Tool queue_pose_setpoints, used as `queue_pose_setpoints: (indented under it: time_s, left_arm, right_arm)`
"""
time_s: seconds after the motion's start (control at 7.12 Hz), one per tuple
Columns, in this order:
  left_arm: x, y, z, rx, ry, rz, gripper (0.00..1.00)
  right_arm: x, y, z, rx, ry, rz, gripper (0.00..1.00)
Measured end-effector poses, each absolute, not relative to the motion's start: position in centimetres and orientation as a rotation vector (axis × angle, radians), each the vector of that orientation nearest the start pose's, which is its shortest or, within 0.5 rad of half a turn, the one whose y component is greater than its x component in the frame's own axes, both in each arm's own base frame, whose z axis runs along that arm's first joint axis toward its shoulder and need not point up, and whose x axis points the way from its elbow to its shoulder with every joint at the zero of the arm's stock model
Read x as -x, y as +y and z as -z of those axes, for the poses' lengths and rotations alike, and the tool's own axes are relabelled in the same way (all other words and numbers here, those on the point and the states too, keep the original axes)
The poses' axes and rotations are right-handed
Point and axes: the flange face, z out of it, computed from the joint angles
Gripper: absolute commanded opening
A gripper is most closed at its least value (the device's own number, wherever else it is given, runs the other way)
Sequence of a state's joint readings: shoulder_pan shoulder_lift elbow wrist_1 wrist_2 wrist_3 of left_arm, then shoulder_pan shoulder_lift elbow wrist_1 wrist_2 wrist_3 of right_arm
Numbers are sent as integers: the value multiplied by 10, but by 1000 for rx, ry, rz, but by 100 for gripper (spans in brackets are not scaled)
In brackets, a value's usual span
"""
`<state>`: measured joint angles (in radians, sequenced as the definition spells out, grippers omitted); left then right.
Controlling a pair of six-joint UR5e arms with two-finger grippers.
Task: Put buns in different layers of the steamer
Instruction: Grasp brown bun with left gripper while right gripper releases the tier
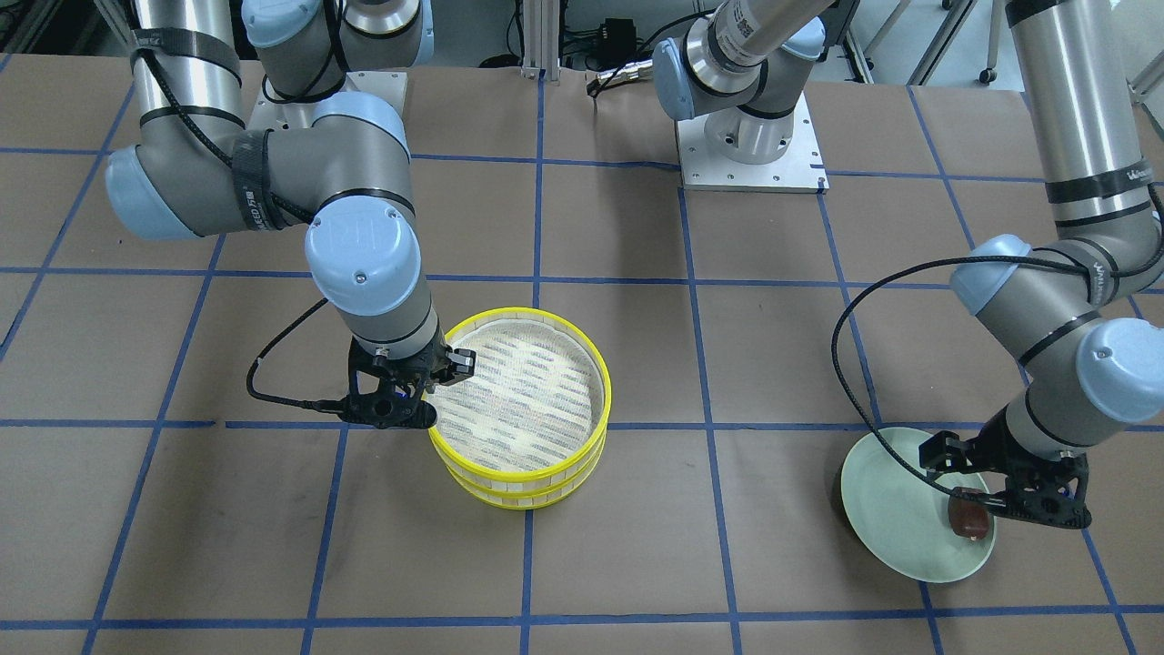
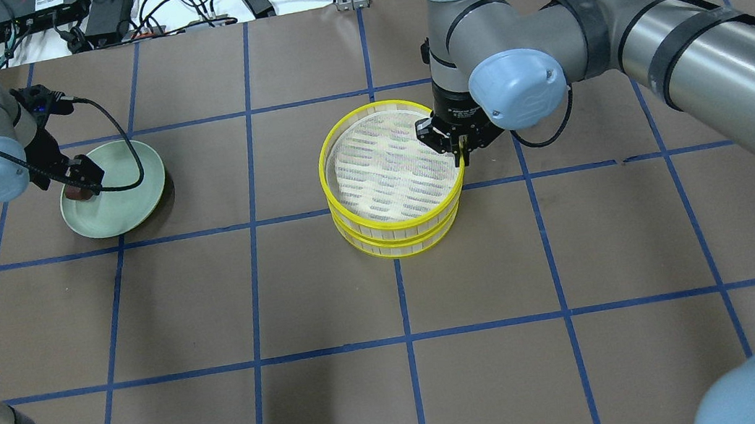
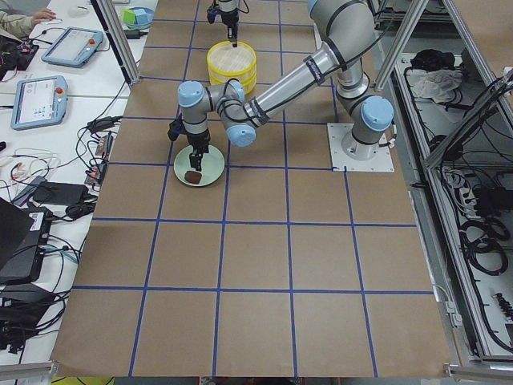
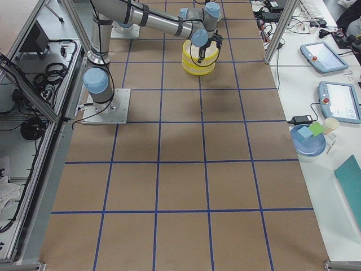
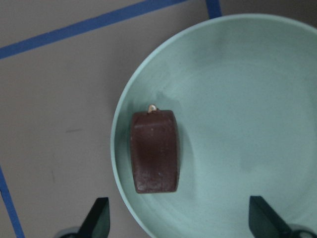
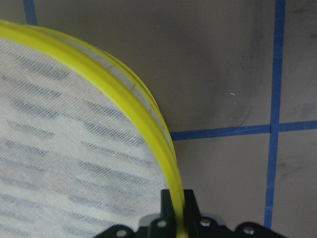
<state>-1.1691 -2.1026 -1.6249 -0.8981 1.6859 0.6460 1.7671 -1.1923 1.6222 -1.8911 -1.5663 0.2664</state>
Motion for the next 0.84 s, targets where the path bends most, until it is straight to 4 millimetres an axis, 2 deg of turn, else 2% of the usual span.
queue_pose_setpoints:
  time_s: [0.42,0.84]
  left_arm:
    - [-156,-661,-201,-472,2946,63,100]
    - [-152,-667,-198,-498,2989,130,98]
  right_arm:
    - [-248,-562,-280,-114,3154,-183,0]
    - [-249,-561,-280,-116,3152,-181,0]
